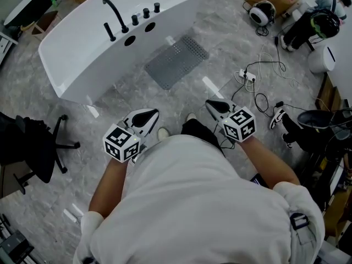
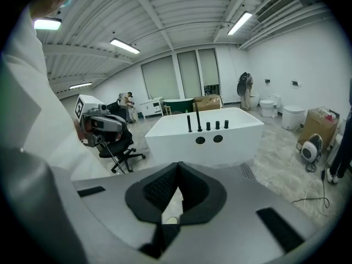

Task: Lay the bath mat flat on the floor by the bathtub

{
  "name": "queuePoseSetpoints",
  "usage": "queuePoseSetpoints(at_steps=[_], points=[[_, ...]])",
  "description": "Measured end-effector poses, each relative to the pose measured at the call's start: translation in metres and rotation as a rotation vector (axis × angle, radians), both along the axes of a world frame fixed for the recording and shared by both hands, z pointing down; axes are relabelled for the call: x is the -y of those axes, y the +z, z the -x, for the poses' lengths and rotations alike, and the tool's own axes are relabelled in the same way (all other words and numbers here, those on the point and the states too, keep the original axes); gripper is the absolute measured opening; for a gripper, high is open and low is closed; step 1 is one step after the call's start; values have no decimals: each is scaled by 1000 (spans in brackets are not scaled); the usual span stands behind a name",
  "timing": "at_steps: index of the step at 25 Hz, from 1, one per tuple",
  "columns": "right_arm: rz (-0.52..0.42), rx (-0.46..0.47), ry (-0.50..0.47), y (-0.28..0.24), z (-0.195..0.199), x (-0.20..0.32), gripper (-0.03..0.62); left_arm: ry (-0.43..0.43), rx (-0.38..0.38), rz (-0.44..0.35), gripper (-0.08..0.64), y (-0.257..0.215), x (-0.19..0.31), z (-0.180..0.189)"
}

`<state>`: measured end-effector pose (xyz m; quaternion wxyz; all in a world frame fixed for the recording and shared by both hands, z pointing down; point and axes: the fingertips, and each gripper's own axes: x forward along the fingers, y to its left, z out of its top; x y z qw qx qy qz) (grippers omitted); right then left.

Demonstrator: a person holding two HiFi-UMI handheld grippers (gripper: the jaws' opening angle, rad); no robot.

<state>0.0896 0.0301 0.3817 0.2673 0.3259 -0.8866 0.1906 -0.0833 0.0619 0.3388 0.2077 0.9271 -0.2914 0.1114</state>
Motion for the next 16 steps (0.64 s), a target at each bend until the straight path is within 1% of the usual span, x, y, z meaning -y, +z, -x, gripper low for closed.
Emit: queuePoseSetpoints(at_steps=[4,8,11,16], points=[[-16,-1,-8,-3,-11,9,8,-12,7,8,18,-3,2,-10],[-19,10,-15,-7,-31,14,8,-8,23,22,18,-1,6,-33],[-12,15,-17,-10,-56,9,8,4,7,35,18,-7,9,-67],[12,27,-5,-7,-110,8,8,45,5,22,18,-17,20,-138]])
